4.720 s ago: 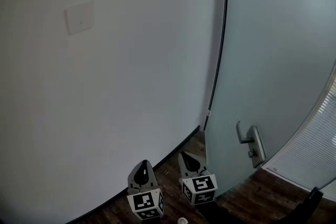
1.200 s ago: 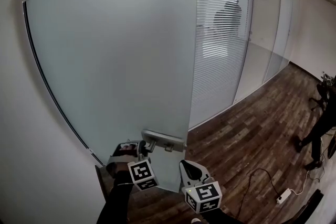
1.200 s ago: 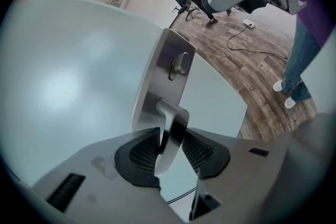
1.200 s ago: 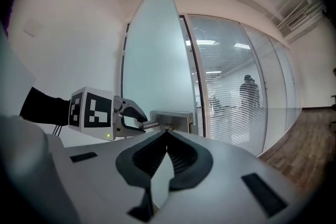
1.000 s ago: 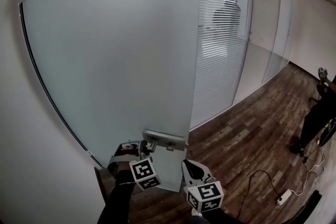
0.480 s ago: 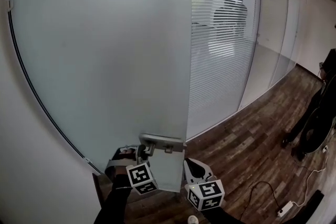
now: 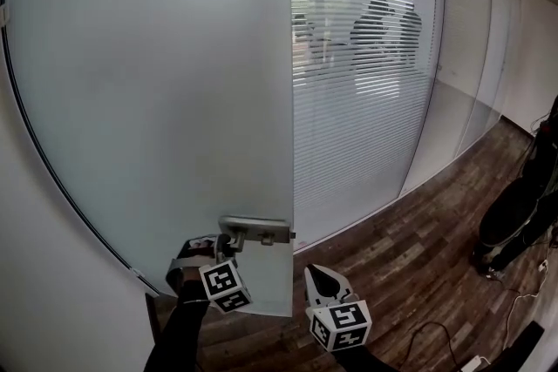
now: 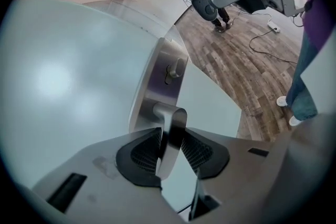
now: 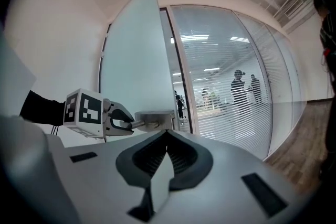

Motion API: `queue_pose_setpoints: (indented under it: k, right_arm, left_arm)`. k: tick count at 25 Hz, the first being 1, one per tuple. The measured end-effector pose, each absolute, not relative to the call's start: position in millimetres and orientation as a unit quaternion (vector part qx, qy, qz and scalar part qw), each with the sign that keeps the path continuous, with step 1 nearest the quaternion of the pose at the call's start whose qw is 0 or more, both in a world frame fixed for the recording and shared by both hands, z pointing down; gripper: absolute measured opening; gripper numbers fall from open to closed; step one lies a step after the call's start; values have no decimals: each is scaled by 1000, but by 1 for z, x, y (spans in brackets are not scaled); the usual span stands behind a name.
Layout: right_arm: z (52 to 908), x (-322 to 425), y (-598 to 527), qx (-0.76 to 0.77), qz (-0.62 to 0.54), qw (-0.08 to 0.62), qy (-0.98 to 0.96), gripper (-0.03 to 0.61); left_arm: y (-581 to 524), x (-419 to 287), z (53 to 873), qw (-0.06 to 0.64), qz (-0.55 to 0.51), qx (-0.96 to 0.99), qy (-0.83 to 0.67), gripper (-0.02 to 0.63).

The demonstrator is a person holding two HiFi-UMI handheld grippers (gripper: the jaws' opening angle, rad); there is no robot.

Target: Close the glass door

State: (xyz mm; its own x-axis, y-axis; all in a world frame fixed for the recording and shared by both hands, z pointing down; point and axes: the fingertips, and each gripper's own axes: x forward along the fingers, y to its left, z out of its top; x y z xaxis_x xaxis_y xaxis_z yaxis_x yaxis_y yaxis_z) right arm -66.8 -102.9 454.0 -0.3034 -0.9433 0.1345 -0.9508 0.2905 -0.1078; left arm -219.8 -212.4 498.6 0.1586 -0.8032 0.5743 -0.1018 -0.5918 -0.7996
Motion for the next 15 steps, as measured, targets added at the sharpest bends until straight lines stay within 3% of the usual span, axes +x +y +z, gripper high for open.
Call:
queue_pose_setpoints:
  k: [15]
  right_arm:
    - [447, -60, -213, 595, 82, 15, -800, -2]
  left_arm:
    - [-309, -189, 497, 295, -552, -708, 326, 104]
